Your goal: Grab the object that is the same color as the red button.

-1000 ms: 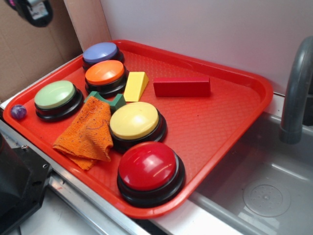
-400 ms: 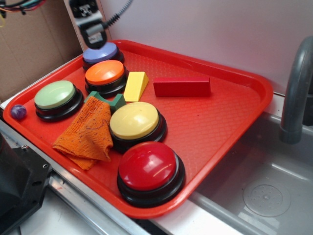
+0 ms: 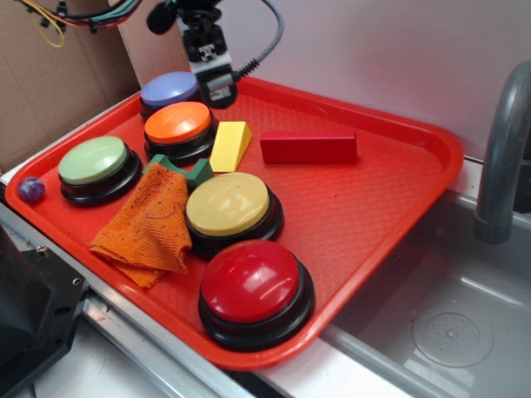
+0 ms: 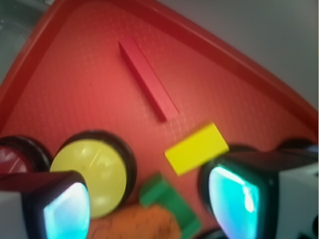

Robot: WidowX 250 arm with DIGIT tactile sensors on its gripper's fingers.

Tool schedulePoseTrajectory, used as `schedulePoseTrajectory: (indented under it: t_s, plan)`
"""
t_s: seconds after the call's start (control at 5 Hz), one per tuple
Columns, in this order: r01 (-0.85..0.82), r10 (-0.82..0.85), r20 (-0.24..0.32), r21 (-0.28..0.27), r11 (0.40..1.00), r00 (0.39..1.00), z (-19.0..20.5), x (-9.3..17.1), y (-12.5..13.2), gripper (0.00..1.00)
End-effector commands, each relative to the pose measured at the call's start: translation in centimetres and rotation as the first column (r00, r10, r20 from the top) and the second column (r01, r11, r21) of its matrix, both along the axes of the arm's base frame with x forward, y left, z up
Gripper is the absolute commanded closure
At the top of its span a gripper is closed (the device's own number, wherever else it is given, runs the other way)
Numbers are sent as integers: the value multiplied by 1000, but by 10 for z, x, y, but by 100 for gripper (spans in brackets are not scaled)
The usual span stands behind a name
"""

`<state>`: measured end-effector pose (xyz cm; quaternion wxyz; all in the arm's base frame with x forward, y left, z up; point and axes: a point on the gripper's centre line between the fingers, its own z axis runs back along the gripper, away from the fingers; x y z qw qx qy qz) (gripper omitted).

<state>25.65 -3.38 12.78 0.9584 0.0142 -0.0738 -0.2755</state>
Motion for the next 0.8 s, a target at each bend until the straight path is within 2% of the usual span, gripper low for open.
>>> schedulePoseTrajectory:
  t_s: [0.0,0.6]
  plan:
    - [100,-96,94,-36,994,991,-24,45,-14,0]
    - [143,-144,20,28,989,989,-68,67,-24,0]
